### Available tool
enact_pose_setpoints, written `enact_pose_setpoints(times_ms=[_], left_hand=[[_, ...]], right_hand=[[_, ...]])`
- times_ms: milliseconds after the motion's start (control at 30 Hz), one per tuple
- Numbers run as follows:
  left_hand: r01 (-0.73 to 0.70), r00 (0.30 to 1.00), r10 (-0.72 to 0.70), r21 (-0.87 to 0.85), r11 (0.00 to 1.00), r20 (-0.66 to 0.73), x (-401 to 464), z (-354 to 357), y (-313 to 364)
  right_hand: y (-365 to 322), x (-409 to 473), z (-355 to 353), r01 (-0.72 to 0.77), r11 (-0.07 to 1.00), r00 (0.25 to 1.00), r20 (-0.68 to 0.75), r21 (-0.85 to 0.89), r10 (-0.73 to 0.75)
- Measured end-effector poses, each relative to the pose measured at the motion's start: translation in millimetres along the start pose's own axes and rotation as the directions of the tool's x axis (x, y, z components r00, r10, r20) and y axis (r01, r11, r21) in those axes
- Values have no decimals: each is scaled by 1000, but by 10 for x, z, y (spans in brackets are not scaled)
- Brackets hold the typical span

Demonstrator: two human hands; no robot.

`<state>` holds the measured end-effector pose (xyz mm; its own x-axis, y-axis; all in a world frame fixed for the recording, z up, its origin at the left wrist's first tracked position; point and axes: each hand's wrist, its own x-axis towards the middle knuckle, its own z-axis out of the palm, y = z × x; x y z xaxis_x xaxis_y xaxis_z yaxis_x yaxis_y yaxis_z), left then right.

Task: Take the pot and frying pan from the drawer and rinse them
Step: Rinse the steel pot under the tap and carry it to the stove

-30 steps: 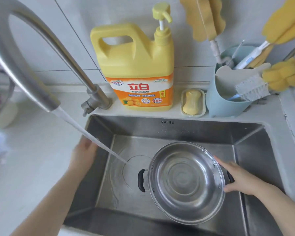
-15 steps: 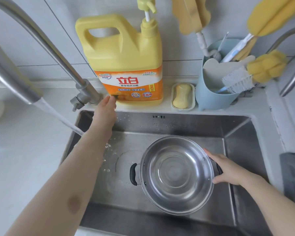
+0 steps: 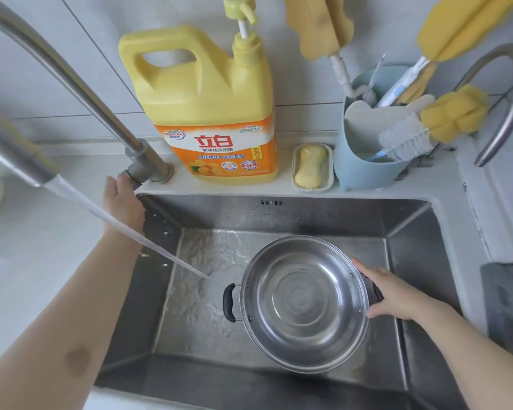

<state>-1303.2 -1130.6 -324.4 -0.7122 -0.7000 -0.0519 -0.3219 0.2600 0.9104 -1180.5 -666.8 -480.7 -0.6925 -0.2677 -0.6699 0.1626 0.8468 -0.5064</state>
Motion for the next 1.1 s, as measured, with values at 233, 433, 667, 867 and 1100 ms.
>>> enact_pose_setpoints(times_ms=[233,433,667,867,1100], left_hand=[[-68,991,65,15,998,118,-168,169,93],[-284,887,161,236,929,434,-734,8,-706],[-459,450,-383,577,676,807,-1385,97,-1585],[-506,364,-346,495,707,865,-1346,117,-1758],[-559,423,-187,418,717,887,-1212,-213,-1530]], right_hand=[[-26,38,-7,26,1000,1000,5,0,-26],[-12,36,33,25,1000,1000,-5,9,-25],[-3,10,121,38,998,999,6,45,-39],[-77,-74,251,90,992,996,-26,88,-88],[-415,-320,190,233,963,963,-172,135,-209]])
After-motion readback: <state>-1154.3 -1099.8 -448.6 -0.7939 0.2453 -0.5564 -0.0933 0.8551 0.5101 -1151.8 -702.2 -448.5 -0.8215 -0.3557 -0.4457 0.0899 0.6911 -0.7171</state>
